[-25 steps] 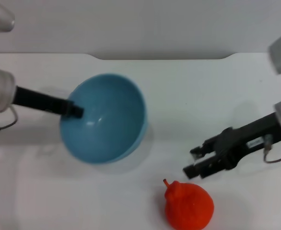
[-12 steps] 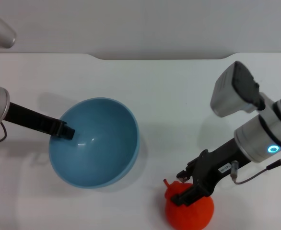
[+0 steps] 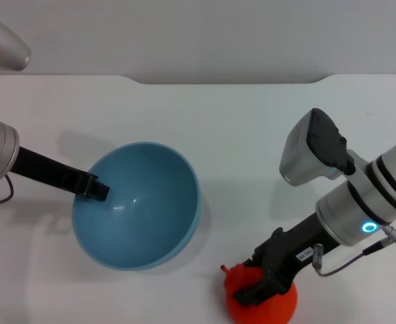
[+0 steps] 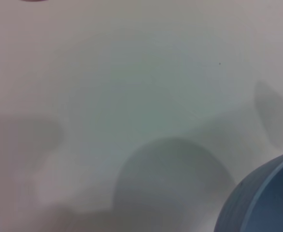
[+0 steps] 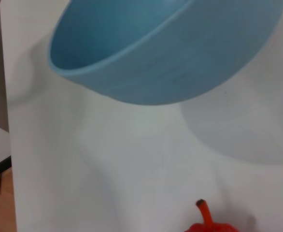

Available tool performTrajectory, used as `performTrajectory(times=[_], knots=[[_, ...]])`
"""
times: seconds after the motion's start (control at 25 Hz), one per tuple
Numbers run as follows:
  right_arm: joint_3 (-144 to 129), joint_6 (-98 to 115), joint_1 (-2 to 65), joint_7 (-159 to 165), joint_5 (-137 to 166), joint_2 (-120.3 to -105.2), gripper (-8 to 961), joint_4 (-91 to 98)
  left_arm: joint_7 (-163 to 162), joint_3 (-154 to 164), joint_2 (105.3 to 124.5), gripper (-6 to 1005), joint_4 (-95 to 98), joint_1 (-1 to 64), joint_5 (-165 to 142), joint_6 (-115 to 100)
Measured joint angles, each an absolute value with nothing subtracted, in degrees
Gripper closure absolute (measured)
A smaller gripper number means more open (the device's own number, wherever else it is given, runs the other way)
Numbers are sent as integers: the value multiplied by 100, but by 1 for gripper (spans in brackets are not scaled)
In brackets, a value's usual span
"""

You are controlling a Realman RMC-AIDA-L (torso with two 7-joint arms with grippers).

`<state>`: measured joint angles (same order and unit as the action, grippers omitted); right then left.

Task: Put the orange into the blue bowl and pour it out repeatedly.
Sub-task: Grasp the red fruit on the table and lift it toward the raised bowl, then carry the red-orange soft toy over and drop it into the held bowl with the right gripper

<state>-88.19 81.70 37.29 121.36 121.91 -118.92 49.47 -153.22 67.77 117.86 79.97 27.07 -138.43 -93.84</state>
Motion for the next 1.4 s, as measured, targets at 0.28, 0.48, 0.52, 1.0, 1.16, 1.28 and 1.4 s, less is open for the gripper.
performTrajectory(times=[0.28, 0.48, 0.52, 1.0, 1.16, 1.28, 1.4], knots=[[-8690, 8257, 3349, 12112, 12208, -11861, 447, 5499, -15326, 6808, 11786, 1000, 7998, 2672, -13843, -9367], [-8331, 8420, 2865, 12107, 12211, -11850, 647, 6228, -15328, 6890, 11786, 1000, 7998, 2681, -13843, -9327], [-8192, 8504, 2787, 12104, 12212, -11849, 684, 6373, -15328, 6910, 11787, 1000, 7998, 2687, -13843, -9321], [-6266, 10262, 1887, 11469, 10647, -11891, 860, 9009, -15621, 8222, 11838, 1000, 7193, 3259, -13797, -8776], [-6460, 10165, 2002, 11405, 10289, -11897, 880, 9118, -15877, 8754, 11855, 999, 7110, 3476, -13758, -8577], [-7005, 9826, 2138, 11337, 10360, -11895, 902, 9020, -16032, 9187, 11861, 999, 7110, 3624, -13576, -8401], [-7472, 9487, 2239, 11332, 10705, -11887, 921, 8808, -16090, 9339, 11862, 998, 7114, 3698, -13449, -8321]])
